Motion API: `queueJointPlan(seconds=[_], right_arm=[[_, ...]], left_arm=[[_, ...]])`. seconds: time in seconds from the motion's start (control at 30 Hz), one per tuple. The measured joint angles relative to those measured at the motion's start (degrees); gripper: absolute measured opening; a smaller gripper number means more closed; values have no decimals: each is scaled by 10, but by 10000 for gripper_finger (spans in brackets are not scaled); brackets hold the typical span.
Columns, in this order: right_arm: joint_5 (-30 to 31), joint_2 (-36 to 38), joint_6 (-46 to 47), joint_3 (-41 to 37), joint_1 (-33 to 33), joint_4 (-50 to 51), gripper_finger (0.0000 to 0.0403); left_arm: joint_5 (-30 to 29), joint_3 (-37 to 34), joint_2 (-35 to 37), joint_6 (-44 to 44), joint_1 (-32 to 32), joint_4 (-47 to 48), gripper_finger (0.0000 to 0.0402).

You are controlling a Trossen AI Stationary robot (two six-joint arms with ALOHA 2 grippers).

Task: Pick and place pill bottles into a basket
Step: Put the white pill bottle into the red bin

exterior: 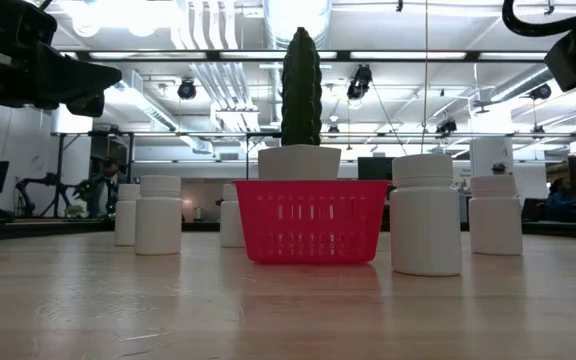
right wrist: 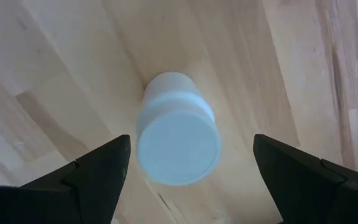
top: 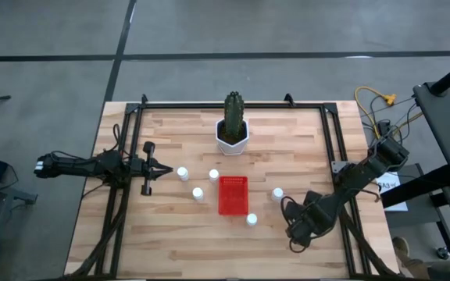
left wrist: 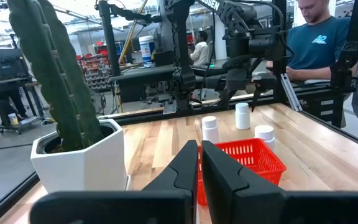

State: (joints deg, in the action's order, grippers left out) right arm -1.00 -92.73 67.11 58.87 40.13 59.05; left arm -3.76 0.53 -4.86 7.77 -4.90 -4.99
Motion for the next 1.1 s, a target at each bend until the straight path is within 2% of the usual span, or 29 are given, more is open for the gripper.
queueJointPlan(seconds=[1.1], right_arm=[[12, 1, -13, -6, -1, -36, 327]], left_arm=[[0, 0, 0, -1, 0, 0, 3]])
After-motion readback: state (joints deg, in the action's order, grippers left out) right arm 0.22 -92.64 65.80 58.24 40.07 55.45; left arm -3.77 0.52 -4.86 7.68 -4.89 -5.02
